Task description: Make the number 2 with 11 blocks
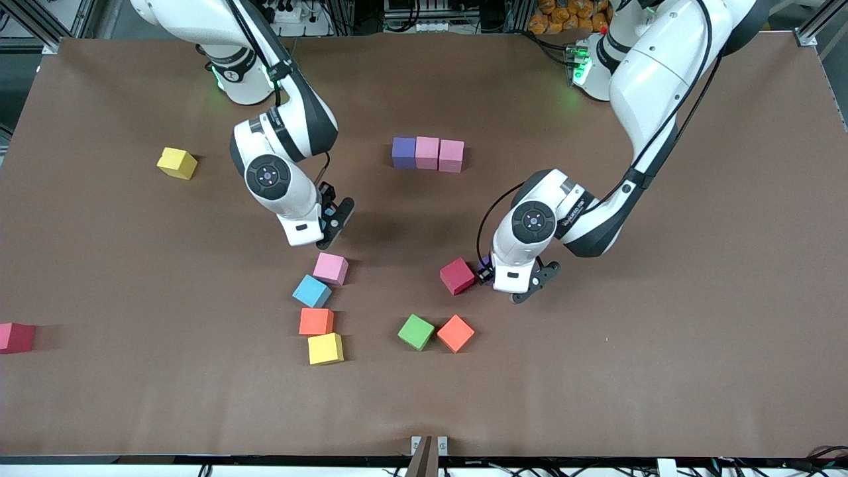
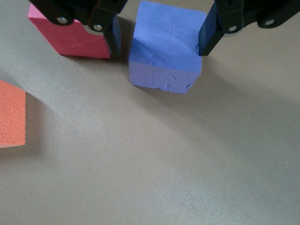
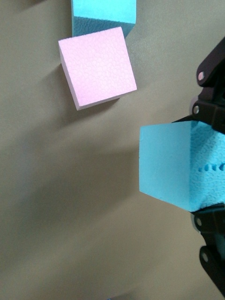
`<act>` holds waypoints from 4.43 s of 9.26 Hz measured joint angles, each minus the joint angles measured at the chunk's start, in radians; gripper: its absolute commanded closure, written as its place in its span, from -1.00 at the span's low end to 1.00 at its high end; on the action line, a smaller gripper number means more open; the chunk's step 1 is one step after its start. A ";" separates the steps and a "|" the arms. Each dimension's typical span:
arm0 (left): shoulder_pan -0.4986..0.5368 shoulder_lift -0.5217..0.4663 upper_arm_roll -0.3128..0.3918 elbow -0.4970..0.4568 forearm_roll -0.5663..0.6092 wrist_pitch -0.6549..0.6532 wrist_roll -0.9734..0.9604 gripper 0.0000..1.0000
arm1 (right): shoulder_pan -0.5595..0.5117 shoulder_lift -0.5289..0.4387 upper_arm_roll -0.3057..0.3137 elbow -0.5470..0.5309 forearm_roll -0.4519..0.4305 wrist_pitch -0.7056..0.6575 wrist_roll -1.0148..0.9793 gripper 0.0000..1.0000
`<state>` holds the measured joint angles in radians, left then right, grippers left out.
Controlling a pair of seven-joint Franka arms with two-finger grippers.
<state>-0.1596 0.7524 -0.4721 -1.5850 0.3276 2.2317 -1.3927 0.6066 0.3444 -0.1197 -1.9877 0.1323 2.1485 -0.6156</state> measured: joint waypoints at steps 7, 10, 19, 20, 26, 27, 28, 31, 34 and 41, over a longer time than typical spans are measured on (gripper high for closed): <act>0.000 -0.017 0.001 -0.002 0.000 -0.012 0.000 -0.50 | 0.000 0.000 0.001 0.004 -0.001 -0.004 0.000 1.00; 0.000 -0.013 0.004 -0.018 0.019 -0.012 0.001 -0.50 | 0.000 0.000 0.002 0.015 -0.001 -0.027 0.000 1.00; -0.002 0.011 0.006 -0.021 0.104 0.032 0.005 1.00 | 0.071 -0.001 0.018 0.074 0.018 -0.086 0.456 1.00; -0.002 0.005 -0.002 -0.031 0.106 0.027 0.015 1.00 | 0.115 -0.001 0.021 0.081 0.031 -0.082 0.589 1.00; -0.008 -0.153 -0.173 -0.182 0.106 -0.053 0.058 1.00 | 0.213 0.009 0.023 0.083 0.126 -0.001 0.872 1.00; -0.024 -0.149 -0.178 -0.192 0.106 -0.052 0.070 1.00 | 0.221 0.012 0.023 0.080 0.126 0.010 0.881 1.00; -0.047 -0.141 -0.179 -0.198 0.106 -0.050 0.075 1.00 | 0.222 0.016 0.022 0.078 0.126 0.017 0.882 1.00; -0.107 -0.120 -0.180 -0.212 0.107 -0.013 0.075 1.00 | 0.207 0.020 0.013 0.078 0.126 0.018 0.850 1.00; -0.136 -0.118 -0.179 -0.272 0.175 0.030 0.060 1.00 | 0.111 0.022 0.007 0.076 0.125 -0.009 0.682 1.00; -0.159 -0.122 -0.187 -0.335 0.207 0.049 0.050 1.00 | 0.050 0.030 0.002 0.075 0.125 -0.031 0.545 1.00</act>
<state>-0.3185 0.6308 -0.6590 -1.9202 0.5345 2.2809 -1.3422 0.6567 0.3746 -0.1173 -1.9130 0.2577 2.1178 -0.0711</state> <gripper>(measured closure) 0.458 0.423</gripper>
